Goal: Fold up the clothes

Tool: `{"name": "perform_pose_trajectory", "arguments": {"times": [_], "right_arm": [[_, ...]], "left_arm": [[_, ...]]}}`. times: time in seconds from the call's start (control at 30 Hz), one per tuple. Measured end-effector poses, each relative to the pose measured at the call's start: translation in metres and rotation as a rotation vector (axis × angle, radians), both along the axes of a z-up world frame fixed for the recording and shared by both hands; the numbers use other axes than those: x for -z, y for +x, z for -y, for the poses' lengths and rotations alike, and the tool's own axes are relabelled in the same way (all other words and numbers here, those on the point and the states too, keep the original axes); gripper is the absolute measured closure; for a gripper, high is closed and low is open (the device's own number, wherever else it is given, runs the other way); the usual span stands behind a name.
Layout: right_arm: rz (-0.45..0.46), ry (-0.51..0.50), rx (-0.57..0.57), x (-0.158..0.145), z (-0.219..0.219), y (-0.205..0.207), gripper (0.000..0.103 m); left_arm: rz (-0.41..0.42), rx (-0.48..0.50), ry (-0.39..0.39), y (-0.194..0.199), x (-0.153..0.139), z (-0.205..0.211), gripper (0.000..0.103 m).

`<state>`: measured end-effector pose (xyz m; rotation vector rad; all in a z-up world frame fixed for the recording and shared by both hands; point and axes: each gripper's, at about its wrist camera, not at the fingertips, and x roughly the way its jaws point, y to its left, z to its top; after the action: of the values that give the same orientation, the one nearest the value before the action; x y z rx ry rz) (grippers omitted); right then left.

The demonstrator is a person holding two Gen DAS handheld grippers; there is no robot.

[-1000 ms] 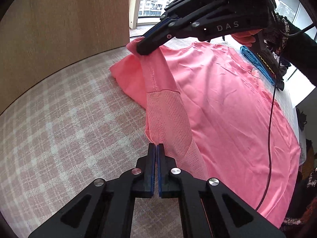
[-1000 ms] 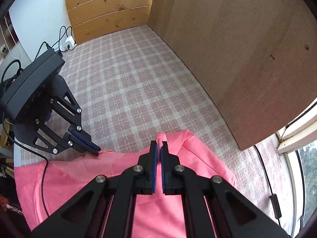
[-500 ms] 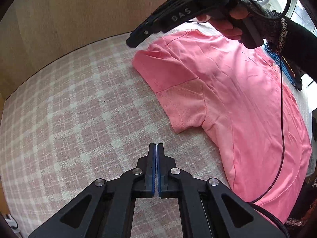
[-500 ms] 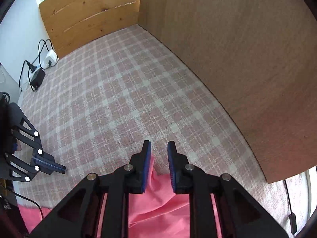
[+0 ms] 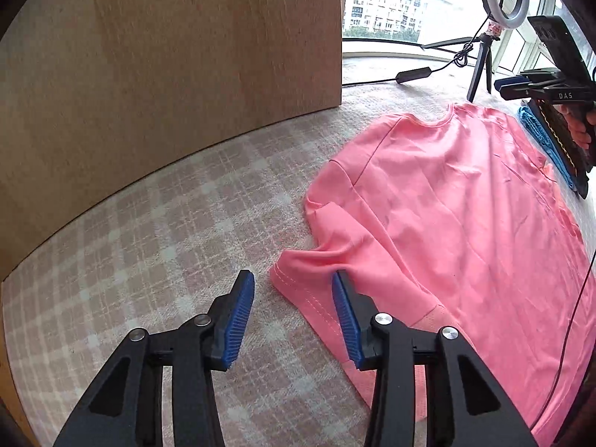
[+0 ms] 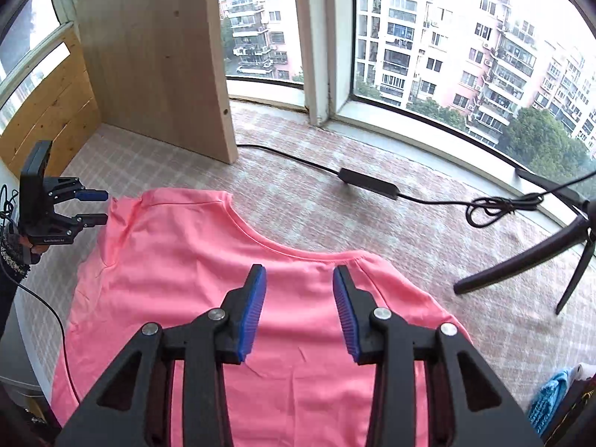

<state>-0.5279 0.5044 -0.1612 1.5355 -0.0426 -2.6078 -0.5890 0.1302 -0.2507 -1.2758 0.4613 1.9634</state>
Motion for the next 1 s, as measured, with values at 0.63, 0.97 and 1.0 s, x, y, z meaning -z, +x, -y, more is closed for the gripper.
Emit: {"name": "perform_pose_trajectory", "arguments": {"times": [0.63, 0.97, 1.0], "right_arm": [[0.107, 0.032, 0.288, 0.033, -0.149, 0.133, 0.066], [0.168, -0.047, 0.240, 0.045, -0.172, 0.125, 0.066], [0.173, -0.037, 0.236, 0.050, -0.174, 0.121, 0.066]], "left_arm": [[-0.172, -0.072, -0.036, 0.101, -0.118, 0.012, 0.088], [-0.063, 0.118, 0.163, 0.278, -0.102, -0.185, 0.079], [-0.069, 0.136, 0.152, 0.283, -0.095, -0.209, 0.079]]}}
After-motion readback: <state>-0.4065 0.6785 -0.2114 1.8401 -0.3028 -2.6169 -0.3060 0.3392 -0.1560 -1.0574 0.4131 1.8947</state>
